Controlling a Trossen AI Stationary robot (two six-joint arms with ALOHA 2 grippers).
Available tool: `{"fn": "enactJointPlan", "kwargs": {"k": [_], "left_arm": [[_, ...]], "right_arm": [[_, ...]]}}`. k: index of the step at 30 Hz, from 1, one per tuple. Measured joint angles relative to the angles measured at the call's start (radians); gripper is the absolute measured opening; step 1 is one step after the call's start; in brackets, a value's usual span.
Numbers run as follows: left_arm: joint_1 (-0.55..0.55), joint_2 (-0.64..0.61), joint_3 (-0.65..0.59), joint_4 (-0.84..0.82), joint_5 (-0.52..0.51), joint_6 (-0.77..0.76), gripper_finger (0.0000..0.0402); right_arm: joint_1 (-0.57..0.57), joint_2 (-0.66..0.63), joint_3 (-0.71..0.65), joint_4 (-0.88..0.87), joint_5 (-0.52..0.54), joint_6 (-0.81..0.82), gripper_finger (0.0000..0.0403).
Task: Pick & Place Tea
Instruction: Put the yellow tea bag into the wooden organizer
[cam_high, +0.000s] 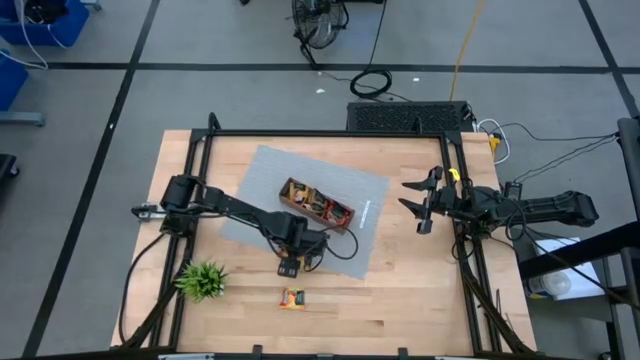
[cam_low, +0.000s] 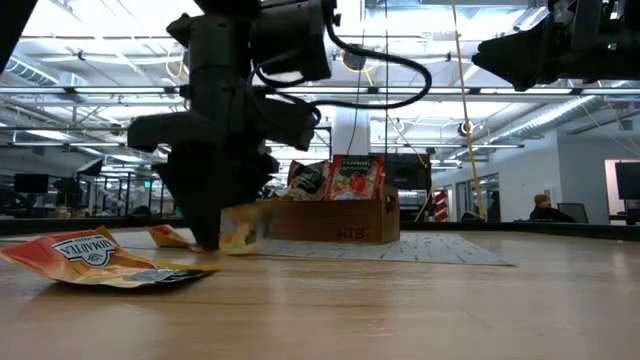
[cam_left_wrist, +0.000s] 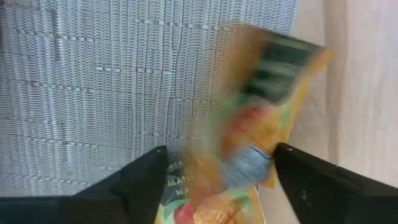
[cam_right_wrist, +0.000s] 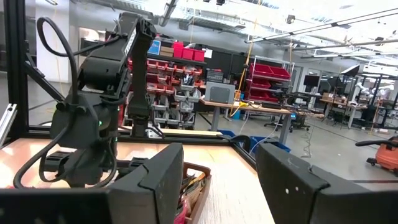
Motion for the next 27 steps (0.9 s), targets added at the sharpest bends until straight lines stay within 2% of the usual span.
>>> {"fn": "enactJointPlan", "kwargs": {"k": [4,12,21,27], "left_arm": [[-0.006,-0.011,0.019,-0.004,-0.026,0.023,0.0220],[0.001,-0.035,0.019,-0.005,-0.029,0.059,0.0021],[0.005,-0.062,0.020,-0.008,-0.049,0.005,0.0003],[-0.004,-0.172,0.015,0.010,-0.173,-0.078,0.0002]], "right_arm": [[0.000,0.000,0.000,0.000,0.000,0.000,0.0185],[0.000,0.000,0.000,0.000,0.000,0.000,0.0185],[0.000,0.000,0.000,0.000,0.000,0.000,0.0185],[0.000,0.000,0.000,0.000,0.000,0.000,0.0185]]}}
